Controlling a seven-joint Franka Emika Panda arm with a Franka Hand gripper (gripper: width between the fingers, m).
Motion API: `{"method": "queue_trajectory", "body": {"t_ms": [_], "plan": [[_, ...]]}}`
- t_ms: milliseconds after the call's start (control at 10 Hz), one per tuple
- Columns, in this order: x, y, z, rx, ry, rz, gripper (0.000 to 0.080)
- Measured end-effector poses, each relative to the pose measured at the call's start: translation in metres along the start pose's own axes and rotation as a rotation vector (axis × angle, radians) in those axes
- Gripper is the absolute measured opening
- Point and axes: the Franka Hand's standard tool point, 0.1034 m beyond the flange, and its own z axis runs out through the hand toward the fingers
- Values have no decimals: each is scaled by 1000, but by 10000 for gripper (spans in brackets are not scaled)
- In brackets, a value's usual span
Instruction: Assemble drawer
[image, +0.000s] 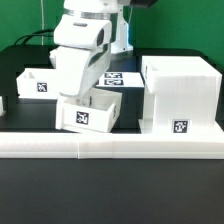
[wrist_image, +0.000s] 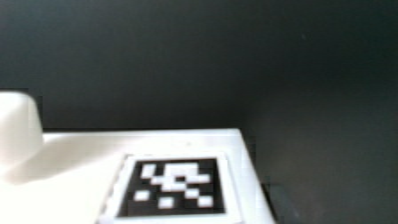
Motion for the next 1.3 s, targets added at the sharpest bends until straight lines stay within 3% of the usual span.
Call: {"method": "queue_trajectory", "body": {"t_ms": [300, 1000, 1200, 1300], "plan": [[14, 5, -2, 52, -4, -20, 42], [12, 5, -1, 55, 0, -91, 42], [11, 8, -1, 35, 4, -101, 42], [11, 7, 0, 38, 3, -101, 42]]}}
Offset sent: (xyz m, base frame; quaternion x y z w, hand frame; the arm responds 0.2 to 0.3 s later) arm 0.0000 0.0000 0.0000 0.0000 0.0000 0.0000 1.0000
